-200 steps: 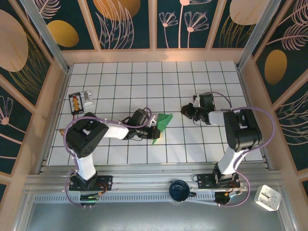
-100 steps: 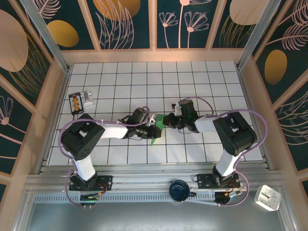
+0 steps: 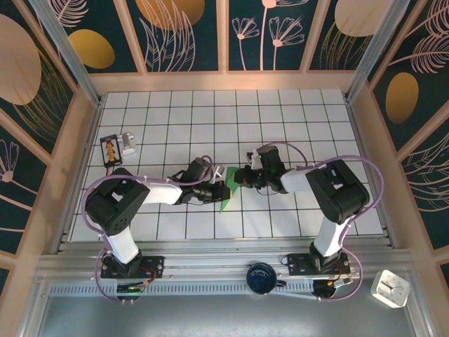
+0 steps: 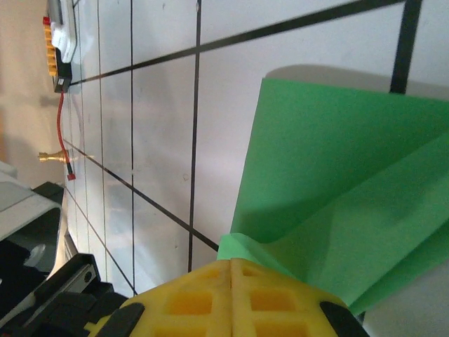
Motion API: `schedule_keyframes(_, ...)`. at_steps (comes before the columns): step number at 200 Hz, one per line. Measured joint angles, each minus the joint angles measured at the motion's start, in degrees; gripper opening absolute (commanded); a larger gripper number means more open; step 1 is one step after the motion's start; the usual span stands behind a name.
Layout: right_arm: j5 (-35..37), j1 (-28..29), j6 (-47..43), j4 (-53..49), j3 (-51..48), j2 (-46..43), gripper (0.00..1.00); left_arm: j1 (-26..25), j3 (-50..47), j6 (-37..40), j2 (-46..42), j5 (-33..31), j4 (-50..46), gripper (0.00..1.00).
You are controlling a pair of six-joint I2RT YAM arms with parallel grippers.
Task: Fold a paper plane with a square sheet of paper (pick it up from the middle)
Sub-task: Fold the wing for the fifth time at the center of the table.
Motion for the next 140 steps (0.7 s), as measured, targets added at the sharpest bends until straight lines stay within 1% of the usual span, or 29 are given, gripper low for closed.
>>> schedule_keyframes(33,-0.6,0.8,0.1,0.0,1.0,1.9,0.07,0.1,0.0,0.8,1.1,-1.7,-0.2,0.00)
schedule_keyframes(68,-0.3,0.3,-1.1,-0.9,2.9,3.6,0.07,0.3,-0.3,2.2,2.0,-1.3,-0.3,0.00)
schedule_keyframes(140,-0.7,-5.4,-3.6,-2.7,4.2,5.2,0.06,0.6,-1.6,5.6,2.4,0.1,2.0,0.00)
